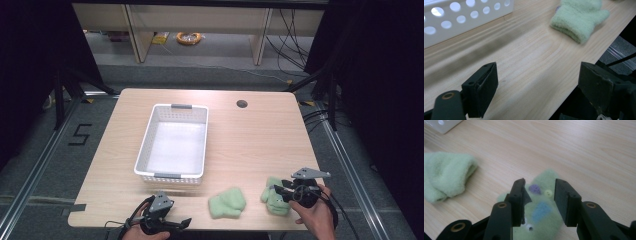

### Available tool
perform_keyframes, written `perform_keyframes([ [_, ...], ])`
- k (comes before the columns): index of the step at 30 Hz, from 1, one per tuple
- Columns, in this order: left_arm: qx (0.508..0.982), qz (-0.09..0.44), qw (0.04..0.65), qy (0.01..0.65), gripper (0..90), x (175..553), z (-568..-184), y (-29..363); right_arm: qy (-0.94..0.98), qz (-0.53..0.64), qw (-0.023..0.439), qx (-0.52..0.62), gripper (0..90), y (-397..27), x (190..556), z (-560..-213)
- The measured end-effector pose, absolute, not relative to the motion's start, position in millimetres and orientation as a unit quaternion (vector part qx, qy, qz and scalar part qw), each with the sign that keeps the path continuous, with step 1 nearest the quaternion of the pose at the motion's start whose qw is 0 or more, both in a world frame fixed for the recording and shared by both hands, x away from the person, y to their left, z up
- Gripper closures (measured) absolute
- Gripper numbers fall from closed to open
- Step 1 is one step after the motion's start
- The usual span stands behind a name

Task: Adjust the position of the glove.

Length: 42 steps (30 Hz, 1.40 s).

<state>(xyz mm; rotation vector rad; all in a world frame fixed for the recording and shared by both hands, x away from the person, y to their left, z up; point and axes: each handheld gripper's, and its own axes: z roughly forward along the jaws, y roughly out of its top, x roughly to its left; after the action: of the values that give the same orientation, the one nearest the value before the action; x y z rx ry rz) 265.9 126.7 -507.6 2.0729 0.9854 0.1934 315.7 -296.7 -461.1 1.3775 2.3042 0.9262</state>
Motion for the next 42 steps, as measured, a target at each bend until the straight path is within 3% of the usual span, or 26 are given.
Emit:
perform_keyframes([
  [18, 0.823, 0.077, 0.407, 0.389, 15.9, 266.0, -507.8, 126.5, 0.811, 0.295, 0.134, 0.487, 59.2, -303.0, 323.3, -482.7],
  [19, 0.823, 0.077, 0.406, 0.389, 15.9, 266.0, -507.7, 126.5, 0.8, 0.288, 0.108, 0.515, 59.1, -299.5, 321.0, -481.3],
  [25, 0.824, 0.075, 0.406, 0.388, 16.0, 266.1, -507.8, 126.6, 0.809, 0.277, 0.088, 0.511, 59.9, -300.9, 324.5, -487.8],
  [28, 0.824, 0.075, 0.406, 0.388, 16.0, 266.1, -507.8, 126.6, 0.814, 0.277, 0.09, 0.503, 63.3, -300.9, 325.3, -488.8],
  [34, 0.824, 0.075, 0.406, 0.389, 16.0, 266.3, -507.7, 126.7, 0.832, 0.306, 0.101, 0.451, 79.5, -308.2, 330.3, -493.6],
  [42, 0.819, 0.072, 0.408, 0.397, 15.9, 265.9, -507.8, 126.3, 0.834, 0.322, 0.108, 0.436, 84.3, -308.5, 328.7, -490.1],
])
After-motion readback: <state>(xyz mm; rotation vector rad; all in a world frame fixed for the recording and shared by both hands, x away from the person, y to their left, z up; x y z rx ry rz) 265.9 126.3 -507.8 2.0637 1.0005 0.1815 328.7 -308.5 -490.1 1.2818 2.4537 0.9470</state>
